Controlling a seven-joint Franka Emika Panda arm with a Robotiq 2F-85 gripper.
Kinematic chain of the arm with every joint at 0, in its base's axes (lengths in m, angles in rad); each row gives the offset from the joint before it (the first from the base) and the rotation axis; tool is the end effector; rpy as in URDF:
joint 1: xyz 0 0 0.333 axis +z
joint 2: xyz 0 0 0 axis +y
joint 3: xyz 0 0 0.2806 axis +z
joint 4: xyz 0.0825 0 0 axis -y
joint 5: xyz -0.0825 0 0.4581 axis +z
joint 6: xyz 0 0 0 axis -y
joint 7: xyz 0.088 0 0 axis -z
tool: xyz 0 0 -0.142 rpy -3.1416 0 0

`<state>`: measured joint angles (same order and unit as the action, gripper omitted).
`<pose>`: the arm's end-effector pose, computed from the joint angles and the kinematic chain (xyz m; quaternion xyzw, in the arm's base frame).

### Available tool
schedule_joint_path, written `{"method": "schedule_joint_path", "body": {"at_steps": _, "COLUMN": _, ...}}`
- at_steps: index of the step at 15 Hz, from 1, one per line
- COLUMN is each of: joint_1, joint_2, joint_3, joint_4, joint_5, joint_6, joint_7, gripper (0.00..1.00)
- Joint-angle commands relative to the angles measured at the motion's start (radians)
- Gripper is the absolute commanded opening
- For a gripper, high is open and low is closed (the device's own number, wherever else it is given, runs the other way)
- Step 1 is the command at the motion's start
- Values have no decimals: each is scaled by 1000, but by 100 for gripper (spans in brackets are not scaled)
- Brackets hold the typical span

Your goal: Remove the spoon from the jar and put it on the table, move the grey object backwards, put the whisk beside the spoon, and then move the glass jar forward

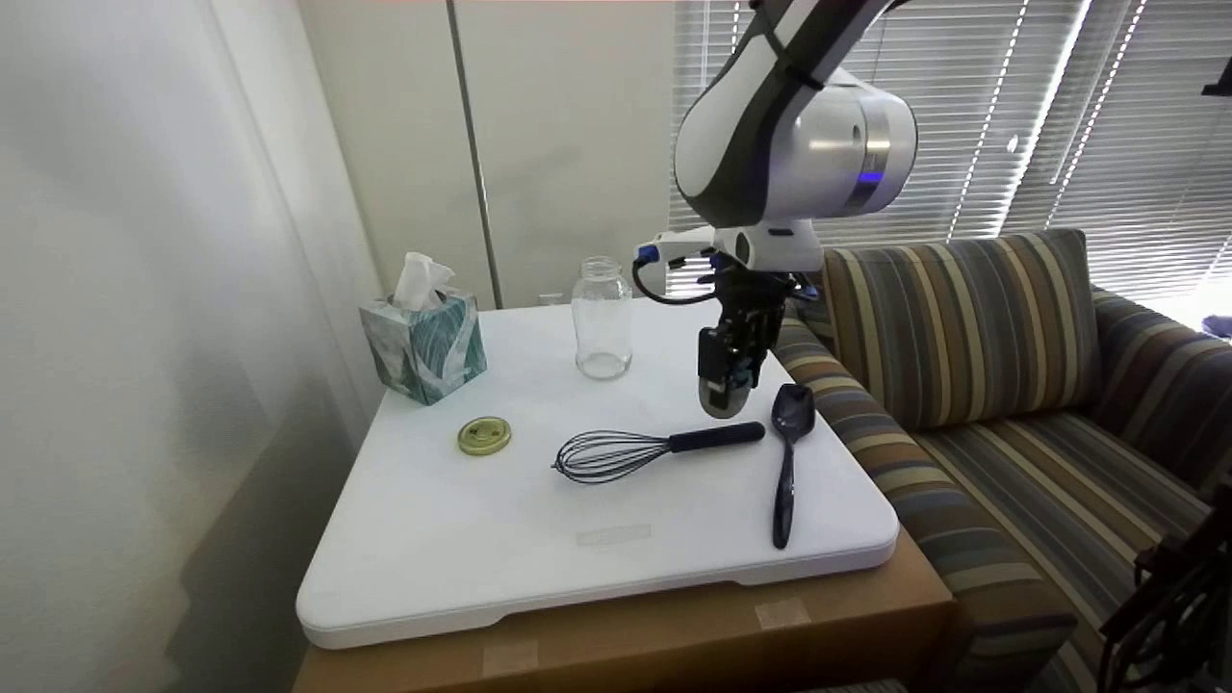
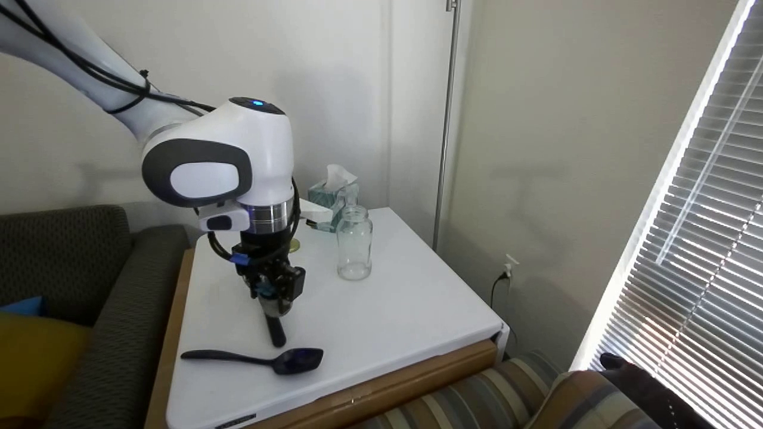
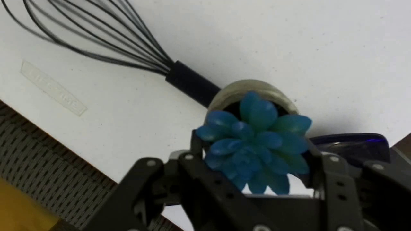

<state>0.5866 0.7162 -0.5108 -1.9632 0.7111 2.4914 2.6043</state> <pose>0.6185 0.0191 0.0172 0.0625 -0.9973 -0.0398 0.0021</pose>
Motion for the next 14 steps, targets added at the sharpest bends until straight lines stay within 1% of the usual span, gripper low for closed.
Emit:
{"method": "schedule_joint_path", "body": {"at_steps": 1, "joint_1": 12, "joint_2": 51, "joint_3": -80, "joint_4": 73, "joint_5": 106, "joint_6": -79, "joint_7": 0, "gripper": 42}}
{"method": "schedule_joint_path", "body": {"at_steps": 4, "joint_1": 0, "joint_2": 118, "joint_3": -142, "joint_4": 163, "joint_5": 201, "joint_6": -155, "joint_7": 0, "gripper": 42}}
{"method": "schedule_joint_path", "body": {"at_steps": 6, "joint_1": -2, "joint_2": 178, "joint_3": -201, "joint_4": 236, "joint_5": 270, "joint_6": -226, "joint_7": 0, "gripper": 42}}
{"method": "schedule_joint_path", "body": {"at_steps": 8, "joint_1": 3, "joint_2": 257, "joint_3": -277, "joint_4": 318, "joint_5": 350, "joint_6": -303, "joint_7": -1, "gripper": 42}}
{"method": "schedule_joint_path", "body": {"at_steps": 11, "joint_1": 9, "joint_2": 412, "joint_3": -425, "joint_4": 439, "joint_5": 501, "joint_6": -436, "joint_7": -1, "gripper": 42}}
{"method": "schedule_joint_path", "body": {"at_steps": 14, "joint_1": -8, "joint_2": 557, "joint_3": -569, "joint_4": 515, "joint_5": 660, "joint_6": -569, "joint_7": -2, "gripper": 42}}
